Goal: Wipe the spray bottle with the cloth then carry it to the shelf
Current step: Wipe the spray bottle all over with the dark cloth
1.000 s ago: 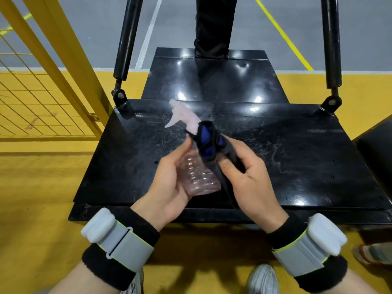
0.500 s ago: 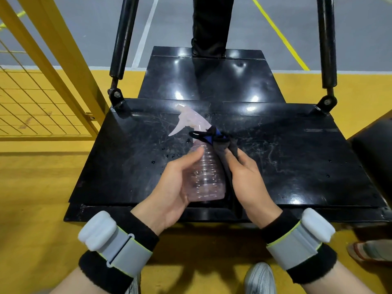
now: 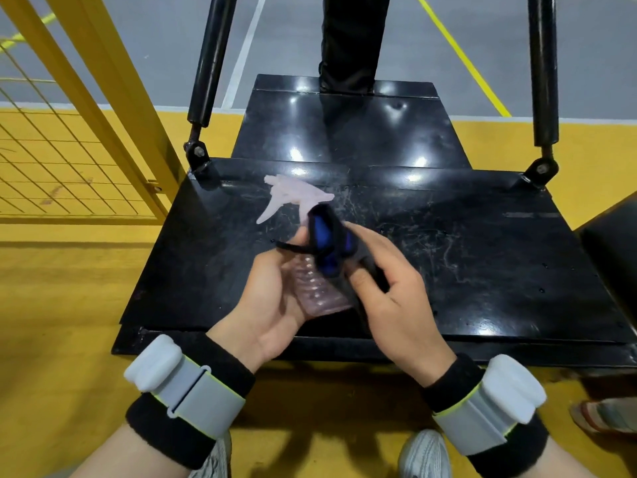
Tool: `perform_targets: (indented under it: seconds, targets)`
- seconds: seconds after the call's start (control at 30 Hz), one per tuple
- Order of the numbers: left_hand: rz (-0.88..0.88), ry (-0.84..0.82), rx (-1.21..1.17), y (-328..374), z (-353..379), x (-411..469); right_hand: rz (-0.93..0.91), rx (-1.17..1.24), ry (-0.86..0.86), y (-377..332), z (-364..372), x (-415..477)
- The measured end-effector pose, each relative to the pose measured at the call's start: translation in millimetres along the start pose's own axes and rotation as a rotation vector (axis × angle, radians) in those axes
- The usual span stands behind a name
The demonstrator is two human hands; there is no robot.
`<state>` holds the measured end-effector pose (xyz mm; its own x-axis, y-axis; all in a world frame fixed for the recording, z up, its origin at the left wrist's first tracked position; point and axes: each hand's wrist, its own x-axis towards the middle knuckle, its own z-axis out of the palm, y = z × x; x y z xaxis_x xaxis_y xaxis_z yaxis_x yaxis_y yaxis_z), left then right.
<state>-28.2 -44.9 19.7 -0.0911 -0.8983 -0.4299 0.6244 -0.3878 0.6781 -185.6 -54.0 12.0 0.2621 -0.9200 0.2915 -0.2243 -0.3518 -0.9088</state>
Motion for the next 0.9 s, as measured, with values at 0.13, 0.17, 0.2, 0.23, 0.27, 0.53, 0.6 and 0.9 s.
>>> perform_targets:
  seconds: [0.13,0.17,0.2,0.23,0.27,0.53,0.6,0.9]
  targets:
    - [-0.024,-0.02,0.097,-7.5,2.9,-2.8,0.275,0.242,0.014,6.0,-8.5,7.5]
    - [-0.032,-0.029,0.096,-8.3,4.5,-3.8,0.298,0.251,0.003,7.1,-9.6,7.7]
    - [-0.034,-0.033,0.1,-8.7,6.0,-4.2,0.296,0.259,-0.008,7.6,-9.5,7.5]
    - [-0.027,-0.025,0.112,-8.5,6.7,-4.5,0.275,0.267,-0.02,6.6,-8.1,6.7]
    - [-0.021,-0.012,0.119,-8.1,7.3,-4.0,0.242,0.265,-0.026,4.7,-6.3,5.6]
    - [-0.042,0.088,-0.188,7.2,-7.0,3.3,-0.103,-0.147,-0.08,-4.7,9.4,-12.1]
    - [-0.034,0.043,-0.163,7.0,-6.8,0.9,-0.094,-0.095,-0.03,-3.1,7.8,-8.8]
    - [-0.08,-0.067,-0.035,-0.8,6.6,-5.9,0.276,0.361,0.087,0.6,-1.5,5.2]
